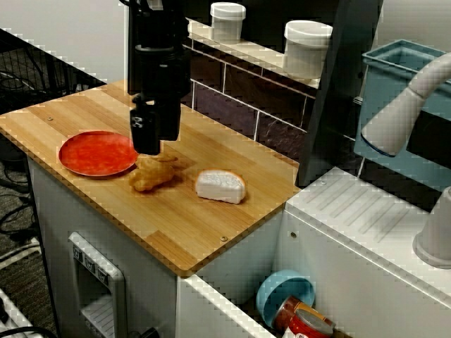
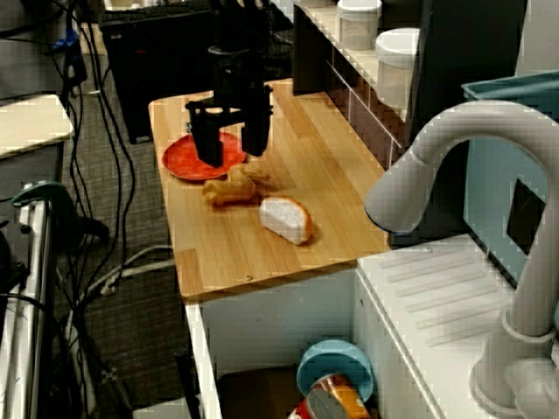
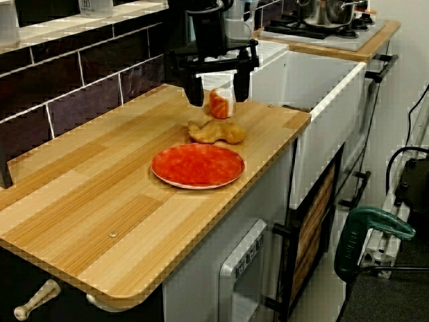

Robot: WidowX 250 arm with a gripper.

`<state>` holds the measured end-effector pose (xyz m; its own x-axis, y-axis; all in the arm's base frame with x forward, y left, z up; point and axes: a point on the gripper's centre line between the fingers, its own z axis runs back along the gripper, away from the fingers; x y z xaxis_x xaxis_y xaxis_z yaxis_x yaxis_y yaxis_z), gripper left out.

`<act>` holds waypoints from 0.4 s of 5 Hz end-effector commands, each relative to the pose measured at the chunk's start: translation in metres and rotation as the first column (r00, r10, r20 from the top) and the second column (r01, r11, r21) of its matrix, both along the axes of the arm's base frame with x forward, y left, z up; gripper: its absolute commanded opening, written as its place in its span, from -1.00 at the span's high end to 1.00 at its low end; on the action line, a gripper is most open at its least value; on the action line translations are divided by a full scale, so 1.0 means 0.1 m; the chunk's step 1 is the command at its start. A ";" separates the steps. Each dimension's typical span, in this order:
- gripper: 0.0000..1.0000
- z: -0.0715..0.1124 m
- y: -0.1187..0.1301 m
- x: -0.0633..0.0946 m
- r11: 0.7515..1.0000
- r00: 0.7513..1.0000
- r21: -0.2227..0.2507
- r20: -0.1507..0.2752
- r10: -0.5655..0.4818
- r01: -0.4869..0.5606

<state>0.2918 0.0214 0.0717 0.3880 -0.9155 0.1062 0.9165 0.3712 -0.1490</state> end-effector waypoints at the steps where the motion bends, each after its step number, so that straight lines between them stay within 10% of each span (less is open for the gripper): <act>1: -1.00 0.12 0.12 0.01 0.986 0.986 0.032 0.033 -0.163 0.162; 2: -1.00 0.13 0.15 0.05 0.993 0.992 0.002 0.043 -0.121 0.121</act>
<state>0.2964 0.0369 0.0634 0.2708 -0.9555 0.1171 0.9561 0.2527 -0.1485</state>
